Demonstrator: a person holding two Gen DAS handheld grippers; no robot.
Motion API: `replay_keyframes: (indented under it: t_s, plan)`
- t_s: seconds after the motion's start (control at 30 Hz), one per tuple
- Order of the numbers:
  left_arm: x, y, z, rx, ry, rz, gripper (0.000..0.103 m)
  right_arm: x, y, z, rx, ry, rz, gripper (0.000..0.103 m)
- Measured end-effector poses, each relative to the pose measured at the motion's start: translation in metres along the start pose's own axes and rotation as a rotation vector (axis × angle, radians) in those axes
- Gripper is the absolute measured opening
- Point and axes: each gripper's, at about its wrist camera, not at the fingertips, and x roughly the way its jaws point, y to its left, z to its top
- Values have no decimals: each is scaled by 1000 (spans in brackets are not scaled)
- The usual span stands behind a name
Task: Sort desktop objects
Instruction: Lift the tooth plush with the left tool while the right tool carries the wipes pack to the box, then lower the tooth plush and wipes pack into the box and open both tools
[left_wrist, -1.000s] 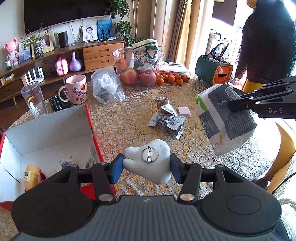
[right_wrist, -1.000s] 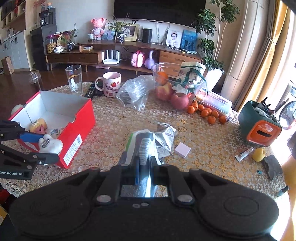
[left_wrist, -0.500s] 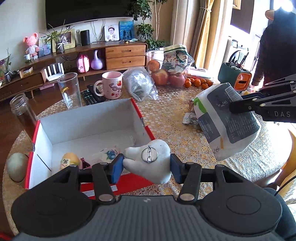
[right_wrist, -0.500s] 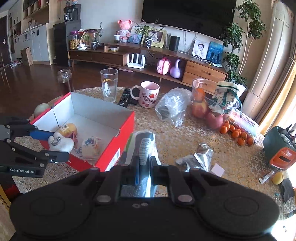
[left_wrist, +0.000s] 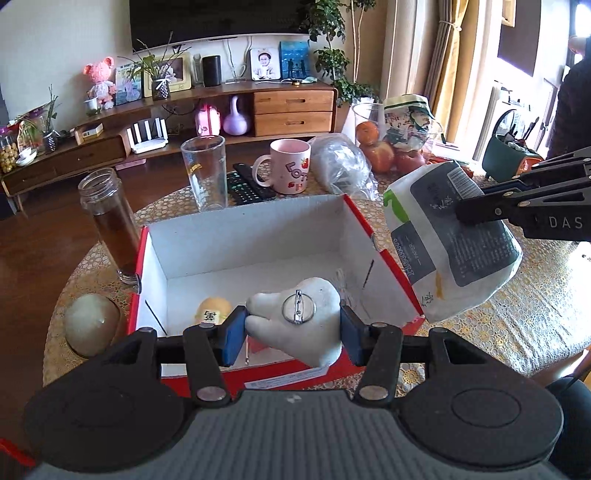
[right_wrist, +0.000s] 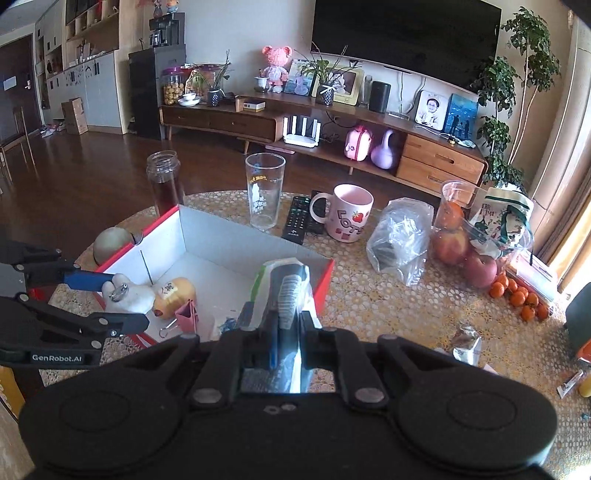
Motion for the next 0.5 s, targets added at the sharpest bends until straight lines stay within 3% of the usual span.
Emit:
replay_keyframes:
  t_s: [0.33,0.5]
  plan:
    - [33,29,12,7,-6,87,52,39,21,20,35,3,33,10]
    - [56,36,20,26,17,102,52,64,32,22,49,46,51,10]
